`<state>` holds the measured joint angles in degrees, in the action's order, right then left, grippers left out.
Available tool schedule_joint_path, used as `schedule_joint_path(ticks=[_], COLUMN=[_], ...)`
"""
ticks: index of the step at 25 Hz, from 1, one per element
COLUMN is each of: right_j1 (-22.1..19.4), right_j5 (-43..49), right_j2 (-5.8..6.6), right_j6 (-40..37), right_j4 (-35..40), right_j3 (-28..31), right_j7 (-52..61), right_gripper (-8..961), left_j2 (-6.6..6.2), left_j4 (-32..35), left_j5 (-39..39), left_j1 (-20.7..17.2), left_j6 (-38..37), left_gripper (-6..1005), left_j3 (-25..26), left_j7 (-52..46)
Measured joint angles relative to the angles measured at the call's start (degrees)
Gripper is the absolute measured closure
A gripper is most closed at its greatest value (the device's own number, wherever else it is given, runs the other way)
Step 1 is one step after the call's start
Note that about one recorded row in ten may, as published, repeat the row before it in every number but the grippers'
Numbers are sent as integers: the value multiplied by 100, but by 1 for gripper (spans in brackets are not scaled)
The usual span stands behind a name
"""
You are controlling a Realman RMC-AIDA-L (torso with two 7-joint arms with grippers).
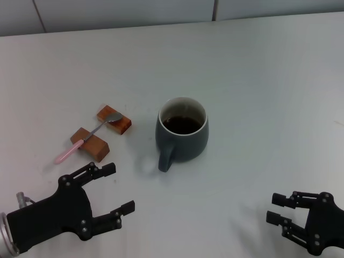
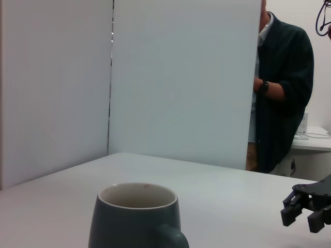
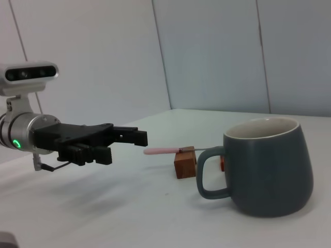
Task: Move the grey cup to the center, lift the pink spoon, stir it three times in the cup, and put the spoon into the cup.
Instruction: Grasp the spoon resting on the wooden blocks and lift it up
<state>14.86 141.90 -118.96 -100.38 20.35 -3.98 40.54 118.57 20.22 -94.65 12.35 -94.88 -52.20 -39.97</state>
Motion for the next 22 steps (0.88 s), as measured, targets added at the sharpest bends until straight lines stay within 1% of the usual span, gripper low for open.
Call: schedule_joint_path(ticks=[5,10,15,17,18,19,22], right_j1=[-10,5,32,38,38,43,56], right_j5=[-24,-32,-48,-89,-89,-94,-97], right_j2=[-3,-4,-4,-4,-4,-3,3], right_j6=[-33,-45,-57,-59,-59,-60,-61], right_j4=[2,5,-1,6,6,7,12], right_j3=[23,23,20,21,21,20,20], right_j7=[-76,-76,-76,-77,-77,-76,-76], right_gripper=[642,402,346,346,346,346,346], left_j2=[0,0,0,8,15,16,3], left_j4=[0,0,0,-21,-99,-136,-325], left_j5=[0,0,0,103,418,587,1489], left_j1=[3,5,4,-10,-13,-13,-24], left_j6=[3,5,4,-97,-243,-327,-812], left_gripper=[186,190,194,196,196,197,199], left_j3=[0,0,0,-1,17,27,149], left_j7=[-6,14,15,-100,-463,-617,-1658])
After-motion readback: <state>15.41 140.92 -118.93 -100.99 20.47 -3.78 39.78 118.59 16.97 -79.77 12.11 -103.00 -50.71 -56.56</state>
